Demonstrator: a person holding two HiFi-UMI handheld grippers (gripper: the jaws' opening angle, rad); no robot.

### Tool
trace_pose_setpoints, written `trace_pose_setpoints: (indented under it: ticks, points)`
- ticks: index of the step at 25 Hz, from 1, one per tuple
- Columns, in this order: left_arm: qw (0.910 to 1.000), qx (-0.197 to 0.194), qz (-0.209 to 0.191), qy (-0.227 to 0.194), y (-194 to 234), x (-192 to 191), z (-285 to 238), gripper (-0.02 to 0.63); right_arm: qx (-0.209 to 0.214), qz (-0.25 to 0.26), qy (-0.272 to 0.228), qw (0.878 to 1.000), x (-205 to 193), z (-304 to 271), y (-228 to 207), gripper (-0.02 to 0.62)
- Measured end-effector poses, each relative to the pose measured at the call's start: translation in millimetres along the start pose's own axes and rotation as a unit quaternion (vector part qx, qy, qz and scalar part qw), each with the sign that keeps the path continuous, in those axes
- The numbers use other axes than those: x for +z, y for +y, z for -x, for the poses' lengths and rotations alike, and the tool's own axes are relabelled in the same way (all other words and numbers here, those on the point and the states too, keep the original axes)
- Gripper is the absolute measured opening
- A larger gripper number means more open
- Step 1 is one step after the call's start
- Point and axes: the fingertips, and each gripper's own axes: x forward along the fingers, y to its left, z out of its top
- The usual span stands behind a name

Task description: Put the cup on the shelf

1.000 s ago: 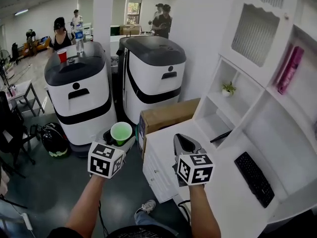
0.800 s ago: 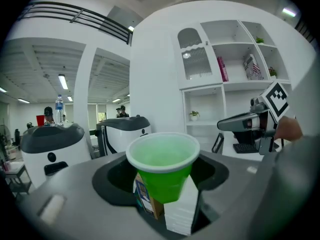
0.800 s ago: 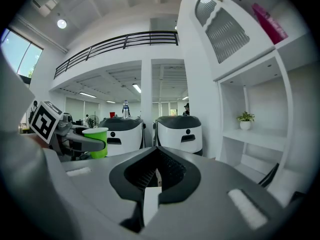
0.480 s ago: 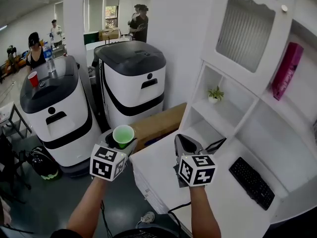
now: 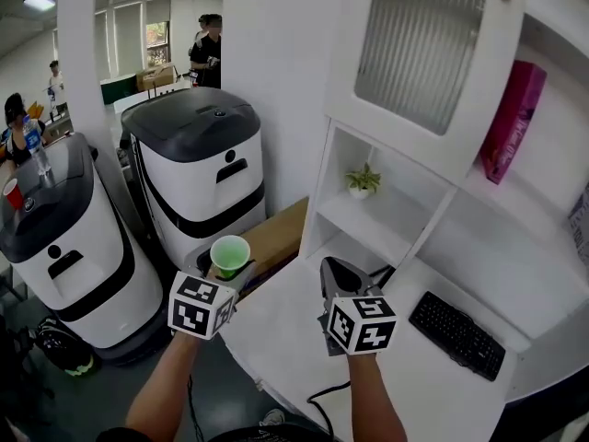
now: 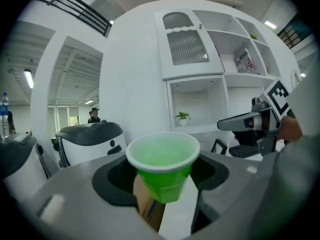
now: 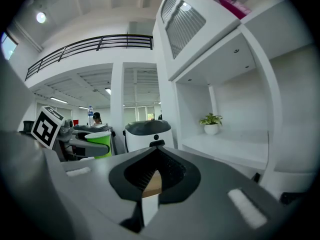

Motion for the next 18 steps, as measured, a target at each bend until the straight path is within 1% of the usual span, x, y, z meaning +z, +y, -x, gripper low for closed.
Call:
trace_pose_setpoints:
  ticks: [5, 9, 13, 18]
  points:
    - [0.999, -0.043, -0.013, -0.005, -27.1, 15.6, -35.1, 0.31, -0.034, -0.007, -0.004, 0.999, 2.7, 10.3, -27.2, 0.025]
    - [0.9962, -0.082, -0.026, -0.013, -52.7, 29.3, -58.5, 0.31, -0.068, -0.009, -0.006, 0.998, 0.6, 26.0, -46.6, 0.025]
    - [0.9919, -0.119, -0.038, -0.022, -76.5, 41.7, -77.9, 0.31, -0.102, -0.01, -0.005, 0.995, 0.4, 40.5, -66.1, 0.025]
    - [0.9837, -0.171, -0.047, -0.033, -99.2, 55.5, -99.3, 0.31, -0.149, -0.012, -0.004, 0.989, 0.7, 55.5, -84.0, 0.025]
